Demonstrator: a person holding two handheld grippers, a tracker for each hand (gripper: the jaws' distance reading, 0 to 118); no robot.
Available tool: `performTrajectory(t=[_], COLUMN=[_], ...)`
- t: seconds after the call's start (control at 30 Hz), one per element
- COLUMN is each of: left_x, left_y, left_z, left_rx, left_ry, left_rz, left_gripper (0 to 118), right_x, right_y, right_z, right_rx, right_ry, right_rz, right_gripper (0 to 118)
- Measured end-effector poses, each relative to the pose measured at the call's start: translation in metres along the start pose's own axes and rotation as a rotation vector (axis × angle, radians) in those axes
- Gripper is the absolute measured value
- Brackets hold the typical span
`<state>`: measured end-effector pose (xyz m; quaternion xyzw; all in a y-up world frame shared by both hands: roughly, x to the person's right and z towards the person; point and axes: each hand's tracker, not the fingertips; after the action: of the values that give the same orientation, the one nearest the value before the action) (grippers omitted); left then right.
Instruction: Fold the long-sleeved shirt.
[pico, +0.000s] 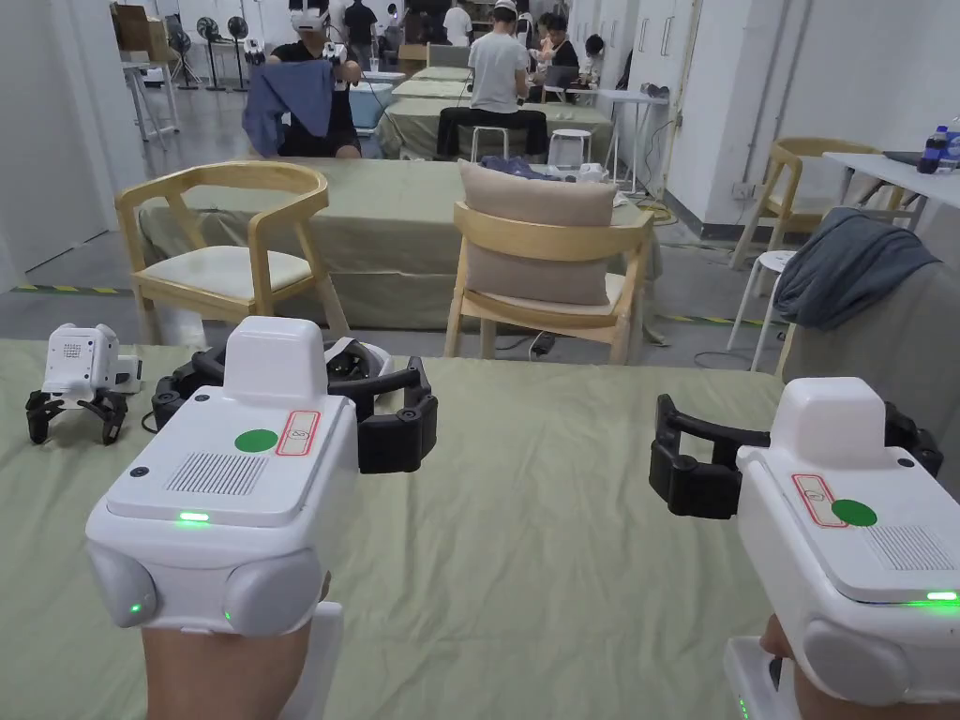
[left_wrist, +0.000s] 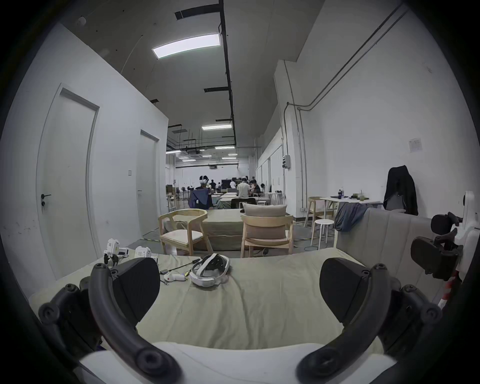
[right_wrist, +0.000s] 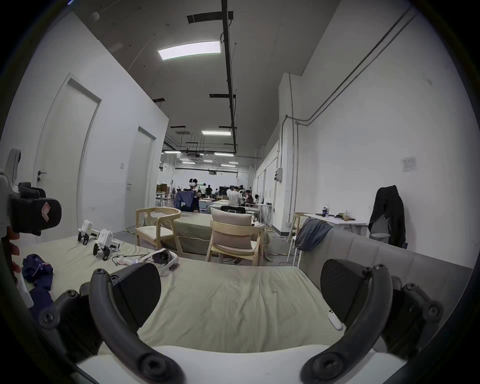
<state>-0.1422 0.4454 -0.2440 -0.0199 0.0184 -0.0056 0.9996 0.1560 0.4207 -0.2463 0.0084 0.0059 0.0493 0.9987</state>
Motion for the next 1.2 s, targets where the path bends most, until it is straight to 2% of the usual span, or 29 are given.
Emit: performTrajectory(t=[0.4, 0.57, 0.83, 1.2], left_x=[-0.0023, -0.0050, -0.0072, -0.0058], left_y=[0.0017, 0.0013, 0.0027, -0.0003], left_z=[0.0002, 0.0008, 0.0021, 0.0017], left_rx=[-0.014, -0.009, -0.017, -0.013], left_ry=[0.000, 0.004, -0.002, -0.007], left_rz=[0.011, 0.015, 0.032, 0.023], left_gripper=[111, 111, 111, 111], right_x=[-0.0028, -0.0036, -0.0003, -0.0002], right_y=[-0.0016, -0.0007, -0.0026, -0.0016], right_z=[0.0023, 0.0051, 0.0057, 0.0082], right_rx=[-0.001, 0.014, 0.013, 0.024], right_ry=[0.008, -0.022, -0.035, -0.046], right_rz=[0.013, 0.032, 0.004, 0.016], right_gripper=[118, 118, 118, 118])
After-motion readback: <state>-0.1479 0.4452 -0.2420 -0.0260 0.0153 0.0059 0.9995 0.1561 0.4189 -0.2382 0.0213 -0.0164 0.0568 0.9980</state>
